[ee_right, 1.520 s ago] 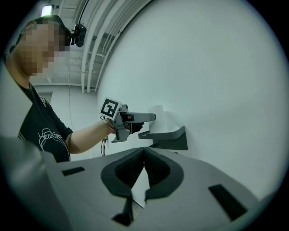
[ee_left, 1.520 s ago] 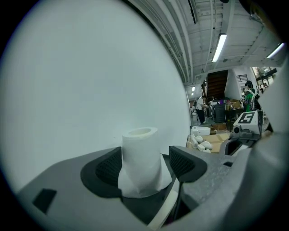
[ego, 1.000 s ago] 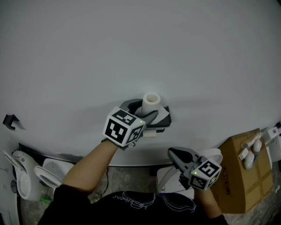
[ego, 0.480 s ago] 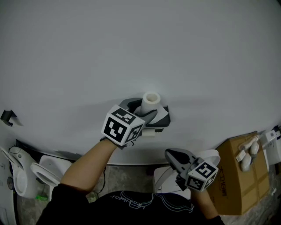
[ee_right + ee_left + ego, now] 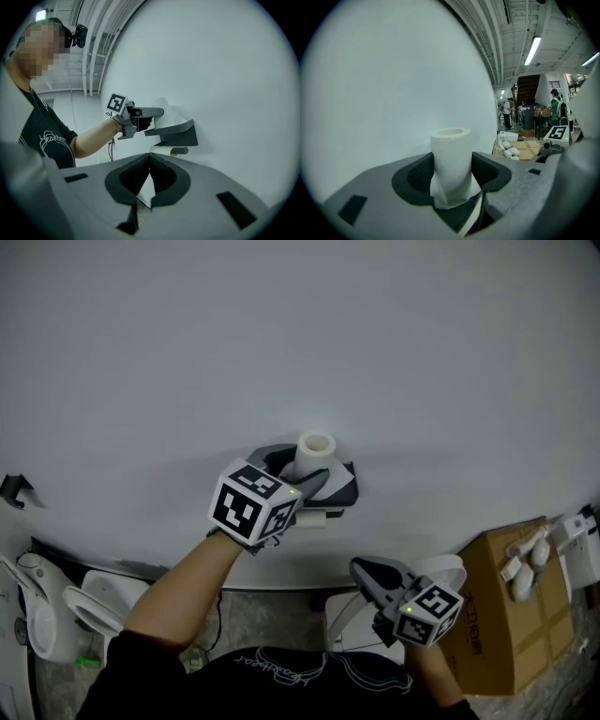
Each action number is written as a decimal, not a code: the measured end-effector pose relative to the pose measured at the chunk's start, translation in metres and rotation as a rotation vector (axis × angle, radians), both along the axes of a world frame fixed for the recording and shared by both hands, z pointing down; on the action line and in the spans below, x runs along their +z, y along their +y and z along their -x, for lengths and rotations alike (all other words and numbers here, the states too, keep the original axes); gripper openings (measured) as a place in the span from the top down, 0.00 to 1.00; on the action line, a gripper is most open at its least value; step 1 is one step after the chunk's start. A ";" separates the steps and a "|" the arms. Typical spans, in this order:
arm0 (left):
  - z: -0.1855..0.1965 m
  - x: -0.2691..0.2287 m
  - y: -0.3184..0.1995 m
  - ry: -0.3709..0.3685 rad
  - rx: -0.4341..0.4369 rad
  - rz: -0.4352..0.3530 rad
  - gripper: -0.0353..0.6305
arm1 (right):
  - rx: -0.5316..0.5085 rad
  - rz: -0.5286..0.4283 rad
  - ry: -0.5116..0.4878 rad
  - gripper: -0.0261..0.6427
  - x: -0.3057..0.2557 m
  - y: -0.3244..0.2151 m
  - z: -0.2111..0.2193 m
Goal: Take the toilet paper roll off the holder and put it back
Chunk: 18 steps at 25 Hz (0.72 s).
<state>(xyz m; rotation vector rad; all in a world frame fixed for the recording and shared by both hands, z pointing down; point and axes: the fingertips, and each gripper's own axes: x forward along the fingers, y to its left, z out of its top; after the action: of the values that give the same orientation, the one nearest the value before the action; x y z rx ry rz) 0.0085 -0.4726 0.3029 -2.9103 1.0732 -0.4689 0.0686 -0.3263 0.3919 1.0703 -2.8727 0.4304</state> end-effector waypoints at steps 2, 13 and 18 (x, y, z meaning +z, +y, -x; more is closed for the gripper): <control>0.001 -0.004 0.002 0.006 -0.002 -0.011 0.57 | 0.001 0.003 -0.003 0.96 0.002 0.003 0.000; 0.011 -0.037 0.034 0.038 0.010 -0.076 0.57 | 0.002 -0.010 -0.017 0.96 -0.003 0.022 0.006; 0.023 -0.058 0.061 0.076 0.019 -0.107 0.57 | 0.025 -0.019 -0.026 0.96 -0.013 0.035 0.007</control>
<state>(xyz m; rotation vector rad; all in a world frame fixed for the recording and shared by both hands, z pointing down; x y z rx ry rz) -0.0147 -0.4116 0.2449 -2.8628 1.0431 -0.2931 0.0616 -0.2913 0.3784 1.1133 -2.8944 0.4215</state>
